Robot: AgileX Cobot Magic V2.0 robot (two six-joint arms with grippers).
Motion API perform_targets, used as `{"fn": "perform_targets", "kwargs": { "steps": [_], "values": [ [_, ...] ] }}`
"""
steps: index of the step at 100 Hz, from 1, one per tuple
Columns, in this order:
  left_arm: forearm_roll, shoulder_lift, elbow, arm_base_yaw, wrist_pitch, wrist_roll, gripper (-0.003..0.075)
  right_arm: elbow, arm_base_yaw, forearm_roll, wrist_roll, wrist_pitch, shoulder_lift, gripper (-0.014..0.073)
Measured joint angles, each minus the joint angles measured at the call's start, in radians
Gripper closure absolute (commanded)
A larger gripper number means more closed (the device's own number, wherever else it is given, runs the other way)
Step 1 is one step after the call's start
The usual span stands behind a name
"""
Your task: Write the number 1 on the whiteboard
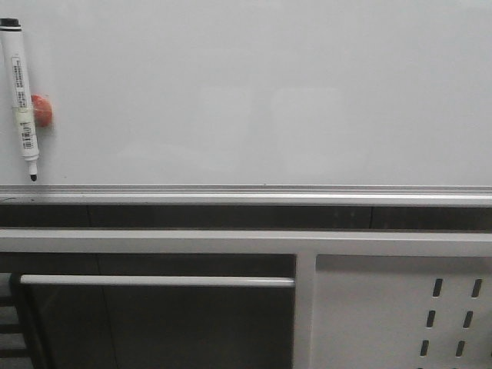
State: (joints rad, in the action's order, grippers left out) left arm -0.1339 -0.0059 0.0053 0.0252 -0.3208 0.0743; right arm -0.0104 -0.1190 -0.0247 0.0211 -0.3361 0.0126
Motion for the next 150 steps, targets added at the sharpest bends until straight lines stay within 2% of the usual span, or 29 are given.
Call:
{"fn": "perform_targets", "kwargs": {
  "steps": [93,118,135,150],
  "values": [
    [-0.019,0.000,0.000,0.000,0.012,0.000,0.0738,0.000,0.000,-0.012,0.000,0.008,0.000,0.0673],
    [-0.082,0.000,0.000,0.000,0.166,0.000,0.0738,-0.001,0.000,-0.148,0.000,0.114,0.000,0.0673],
    [-0.088,0.000,0.000,0.000,0.228,0.000,0.0738,-0.001,0.000,-0.164,0.000,0.157,0.000,0.0673],
    [-0.108,0.000,0.000,0.000,0.345,0.000,0.0738,-0.001,0.000,-0.174,0.000,0.185,0.000,0.0673]
  ]
}}
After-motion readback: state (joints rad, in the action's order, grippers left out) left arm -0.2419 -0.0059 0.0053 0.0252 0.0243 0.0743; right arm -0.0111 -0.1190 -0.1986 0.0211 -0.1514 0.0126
